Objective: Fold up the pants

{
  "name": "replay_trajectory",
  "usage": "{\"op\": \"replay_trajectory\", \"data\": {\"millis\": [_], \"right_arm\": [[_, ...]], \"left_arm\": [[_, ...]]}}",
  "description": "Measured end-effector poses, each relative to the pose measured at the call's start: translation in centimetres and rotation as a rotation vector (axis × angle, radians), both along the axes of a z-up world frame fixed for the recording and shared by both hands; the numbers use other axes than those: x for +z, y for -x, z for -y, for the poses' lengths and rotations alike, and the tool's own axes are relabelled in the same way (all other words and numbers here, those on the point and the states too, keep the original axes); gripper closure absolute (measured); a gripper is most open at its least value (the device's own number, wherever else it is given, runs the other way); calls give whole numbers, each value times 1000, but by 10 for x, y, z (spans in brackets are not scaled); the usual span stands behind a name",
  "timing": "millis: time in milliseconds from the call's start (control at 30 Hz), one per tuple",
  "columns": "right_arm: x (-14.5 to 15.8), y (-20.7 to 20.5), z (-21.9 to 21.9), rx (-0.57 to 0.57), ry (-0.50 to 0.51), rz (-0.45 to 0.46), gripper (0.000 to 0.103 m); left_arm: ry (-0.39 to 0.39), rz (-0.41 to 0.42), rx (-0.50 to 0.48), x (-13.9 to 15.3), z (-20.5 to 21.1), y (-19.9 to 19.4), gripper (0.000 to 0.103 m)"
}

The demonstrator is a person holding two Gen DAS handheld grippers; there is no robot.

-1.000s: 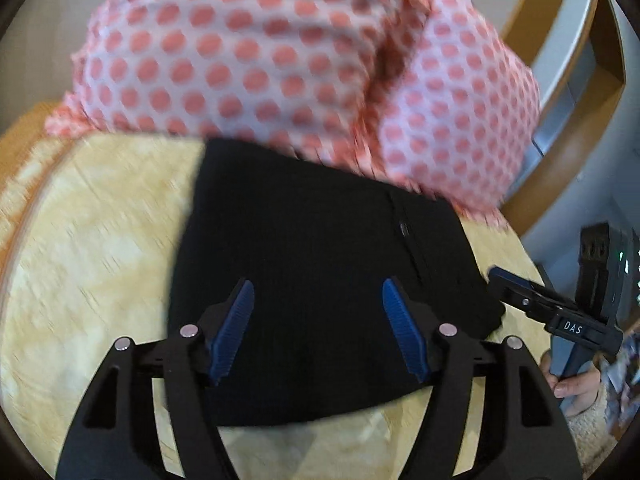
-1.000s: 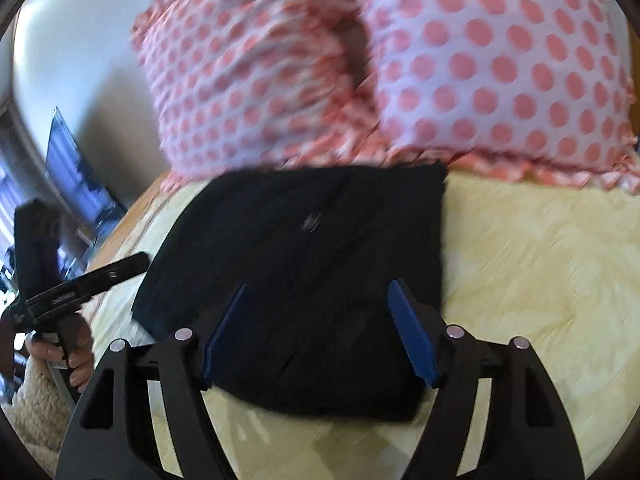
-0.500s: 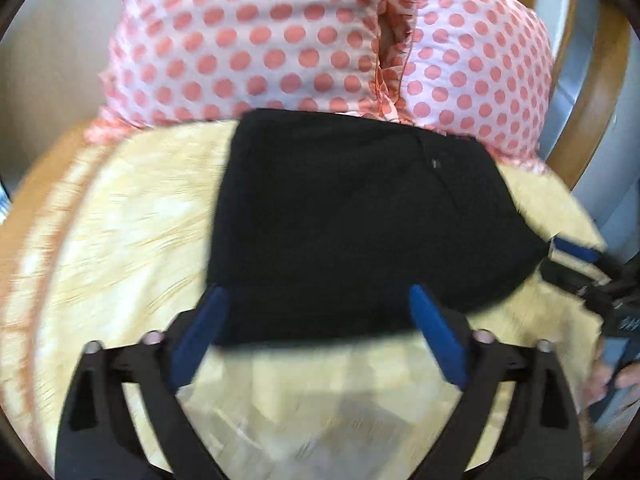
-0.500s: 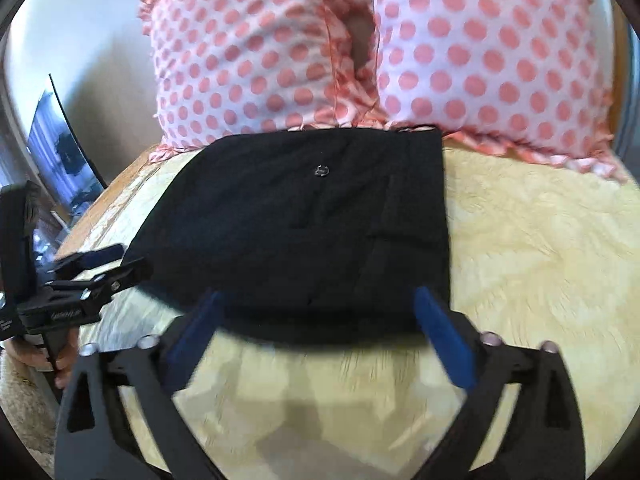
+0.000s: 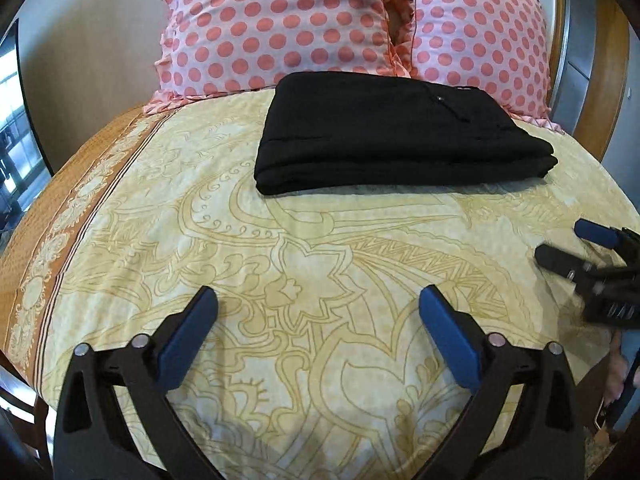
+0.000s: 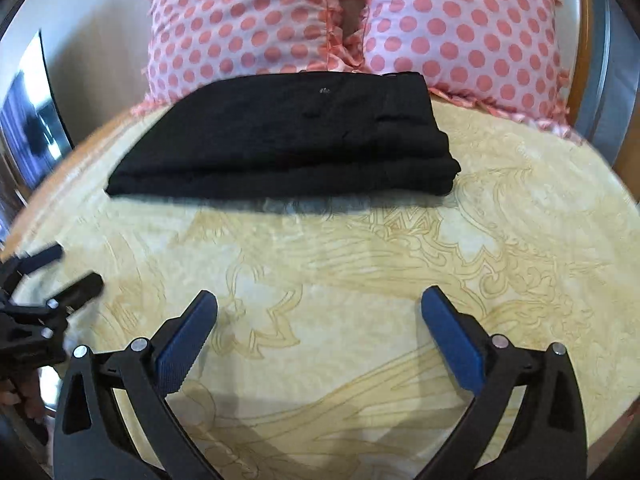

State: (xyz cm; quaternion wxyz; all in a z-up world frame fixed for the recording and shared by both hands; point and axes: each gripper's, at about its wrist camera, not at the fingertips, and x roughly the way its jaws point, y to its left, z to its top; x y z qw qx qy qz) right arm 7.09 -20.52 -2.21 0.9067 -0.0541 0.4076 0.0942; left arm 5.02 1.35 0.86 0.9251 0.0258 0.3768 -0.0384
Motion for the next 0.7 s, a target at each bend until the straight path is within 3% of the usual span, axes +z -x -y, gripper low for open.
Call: {"op": "replay_trajectory", "data": {"millis": [267,700], "right_arm": [[-3,7,0,-35,-3,23,1],[-3,9,-2,-47,-1,26,1]], "left_arm": [[3,47,54,-2,3,7,2],[2,46,37,-2,2,7,2]]}}
